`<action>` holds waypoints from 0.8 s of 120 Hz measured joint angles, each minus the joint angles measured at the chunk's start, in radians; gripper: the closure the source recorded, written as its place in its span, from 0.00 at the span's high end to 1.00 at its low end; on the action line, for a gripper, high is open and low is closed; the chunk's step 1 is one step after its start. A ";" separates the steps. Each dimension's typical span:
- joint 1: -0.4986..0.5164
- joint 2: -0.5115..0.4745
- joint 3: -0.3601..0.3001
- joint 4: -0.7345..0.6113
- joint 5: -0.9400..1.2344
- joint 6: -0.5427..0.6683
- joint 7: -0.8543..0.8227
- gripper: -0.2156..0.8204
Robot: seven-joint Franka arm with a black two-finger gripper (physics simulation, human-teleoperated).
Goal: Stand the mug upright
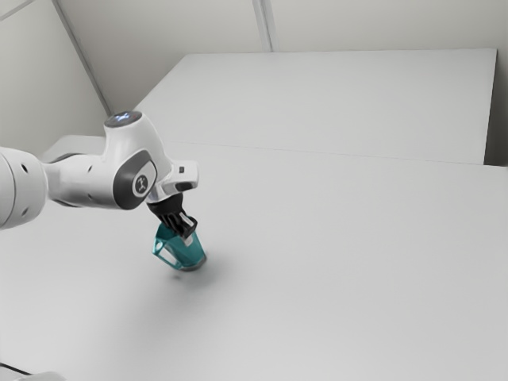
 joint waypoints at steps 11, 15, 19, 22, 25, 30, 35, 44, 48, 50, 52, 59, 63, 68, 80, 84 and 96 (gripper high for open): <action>0.000 0.005 0.000 -0.004 0.000 0.010 -0.014 0.04; 0.000 0.006 -0.001 -0.009 0.000 0.014 -0.019 0.04; 0.000 0.005 -0.001 -0.013 -0.001 0.017 -0.022 0.06; -0.001 0.005 -0.001 -0.015 -0.003 0.020 -0.024 0.08; -0.001 0.005 -0.002 -0.017 -0.005 0.021 -0.025 0.10; 0.000 0.005 -0.002 -0.018 -0.009 0.023 -0.026 0.14; -0.001 0.004 -0.002 -0.019 -0.011 0.025 -0.027 0.19; -0.002 0.002 -0.002 -0.022 -0.014 0.028 -0.029 0.29; -0.002 0.001 -0.003 -0.023 -0.015 0.029 -0.030 0.33; -0.001 0.000 -0.004 -0.023 -0.015 0.030 -0.030 0.35; -0.001 -0.001 -0.007 -0.023 -0.015 0.030 -0.030 0.37; -0.002 -0.002 -0.013 -0.025 -0.016 0.031 -0.031 0.44; -0.002 -0.004 -0.014 -0.026 -0.016 0.032 -0.032 0.48; -0.001 -0.009 -0.018 -0.026 -0.016 0.032 -0.032 0.54; -0.002 -0.030 -0.026 -0.025 -0.017 0.026 -0.033 0.63; -0.002 -0.043 -0.027 -0.021 -0.017 0.019 -0.033 0.65; -0.003 -0.075 -0.033 -0.005 -0.017 -0.008 -0.033 0.71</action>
